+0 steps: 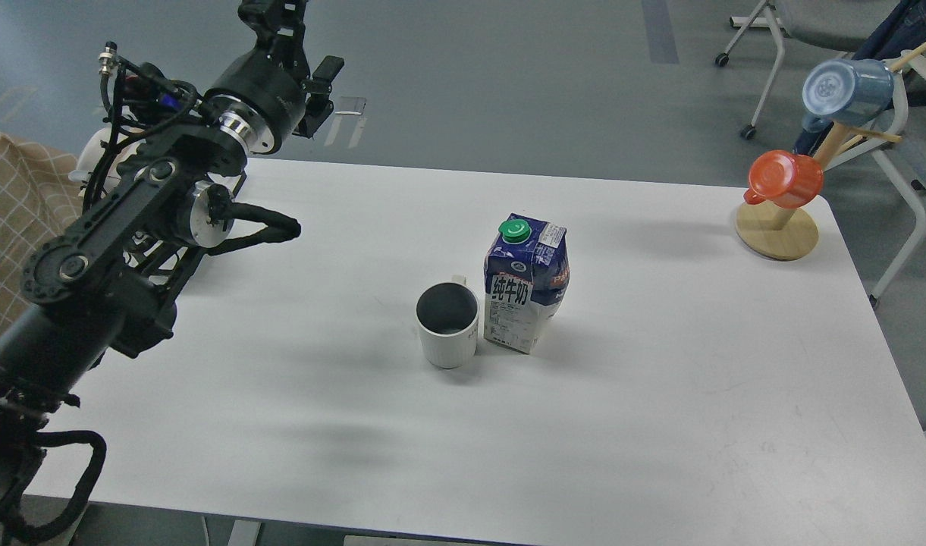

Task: Place cup and milk with both arms

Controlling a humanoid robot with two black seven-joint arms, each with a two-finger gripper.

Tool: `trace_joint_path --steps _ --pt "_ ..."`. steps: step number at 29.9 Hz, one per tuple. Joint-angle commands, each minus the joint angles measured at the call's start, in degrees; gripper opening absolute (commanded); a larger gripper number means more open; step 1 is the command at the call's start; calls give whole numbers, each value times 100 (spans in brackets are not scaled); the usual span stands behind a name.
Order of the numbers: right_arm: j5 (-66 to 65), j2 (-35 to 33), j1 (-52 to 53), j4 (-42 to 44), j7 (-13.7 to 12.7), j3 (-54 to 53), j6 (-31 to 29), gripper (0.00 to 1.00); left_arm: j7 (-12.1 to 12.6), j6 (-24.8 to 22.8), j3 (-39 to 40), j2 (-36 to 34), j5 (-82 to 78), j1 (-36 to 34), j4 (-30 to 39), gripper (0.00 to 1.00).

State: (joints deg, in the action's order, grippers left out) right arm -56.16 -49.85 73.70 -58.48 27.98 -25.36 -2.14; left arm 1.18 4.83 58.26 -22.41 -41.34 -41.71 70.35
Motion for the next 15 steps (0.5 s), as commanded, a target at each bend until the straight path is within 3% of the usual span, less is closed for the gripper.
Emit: trace_joint_path --steps 1,3,6,7,9,11,15 --pt "612 1263 74 1607 2 -48 -487 96 -100 -640 80 26 39 -214 -669 98" --pt "903 1643 92 2084 2 -83 -725 100 -100 -852 80 34 47 -293 -951 98" --pt "1475 2487 57 2990 2 -223 -1297 100 -231 -1826 89 122 91 -504 -1874 98" --pt "1650 2793 5 3235 2 -293 -1437 100 -432 -2333 80 192 170 -539 -2206 98" --pt "1818 3050 -31 3430 2 -364 -1587 100 -679 -2740 80 228 240 -549 -2420 98" --pt "2247 3428 -241 3554 2 -539 -2129 100 -1083 -3276 80 245 328 -549 -2683 98" --pt "2767 3797 -602 3563 2 -917 -2586 100 -1120 -3283 71 517 320 -540 -2930 98"
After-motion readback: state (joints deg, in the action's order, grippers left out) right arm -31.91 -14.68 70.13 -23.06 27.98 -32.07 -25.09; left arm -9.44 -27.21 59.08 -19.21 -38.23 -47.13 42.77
